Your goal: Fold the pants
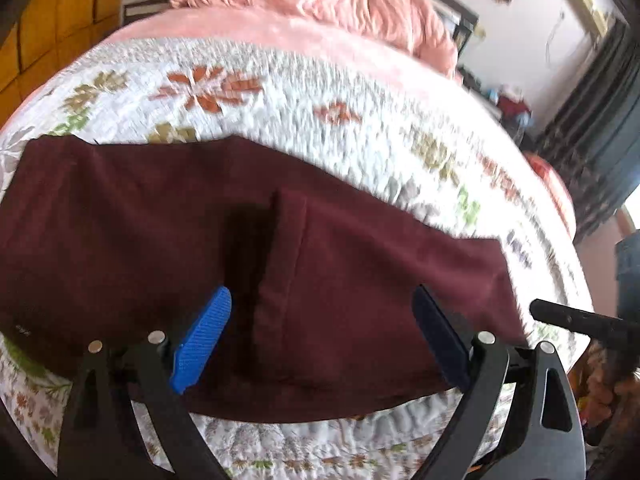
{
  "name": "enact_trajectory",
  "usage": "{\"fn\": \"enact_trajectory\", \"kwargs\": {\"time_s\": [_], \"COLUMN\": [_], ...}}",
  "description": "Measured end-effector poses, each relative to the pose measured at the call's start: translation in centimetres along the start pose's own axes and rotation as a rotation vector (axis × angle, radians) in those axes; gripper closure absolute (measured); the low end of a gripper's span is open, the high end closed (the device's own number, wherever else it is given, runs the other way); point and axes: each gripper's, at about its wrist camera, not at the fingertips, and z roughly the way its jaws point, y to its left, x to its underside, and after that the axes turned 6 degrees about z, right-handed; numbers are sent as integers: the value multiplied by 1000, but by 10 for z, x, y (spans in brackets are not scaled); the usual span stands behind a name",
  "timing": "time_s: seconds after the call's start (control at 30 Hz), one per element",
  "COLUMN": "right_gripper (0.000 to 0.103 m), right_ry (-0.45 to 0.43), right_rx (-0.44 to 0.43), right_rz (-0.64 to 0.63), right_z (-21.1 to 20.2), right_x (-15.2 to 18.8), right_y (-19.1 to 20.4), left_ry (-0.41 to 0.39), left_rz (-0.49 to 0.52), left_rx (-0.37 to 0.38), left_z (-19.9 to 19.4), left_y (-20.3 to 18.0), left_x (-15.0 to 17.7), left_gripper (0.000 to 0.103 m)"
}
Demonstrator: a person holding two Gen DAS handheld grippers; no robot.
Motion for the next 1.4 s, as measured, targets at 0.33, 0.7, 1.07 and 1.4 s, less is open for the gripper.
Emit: {"fn": "enact_trajectory", "kwargs": {"time_s": [0.33, 0.7, 1.07, 1.4], "right_gripper": [68, 63, 57, 58], "right_ry": [2, -57, 97, 138], "right_rx": [45, 8, -127, -87], "right_rz": [60, 37, -87, -64], "right_z": [3, -21, 62, 92], "right_x": [12, 9, 8, 13], "right_y": [-11, 15, 112, 109], "left_ry": [107, 30, -35, -81], "left_rz": [-39, -169, -680, -878], "left_rx": [-5, 73, 140, 241], "left_z": [20, -29, -101, -77], "left_y": [12, 60, 234, 299], "left_x": [18, 3, 56, 66], "left_gripper": [12, 10, 10, 10]}}
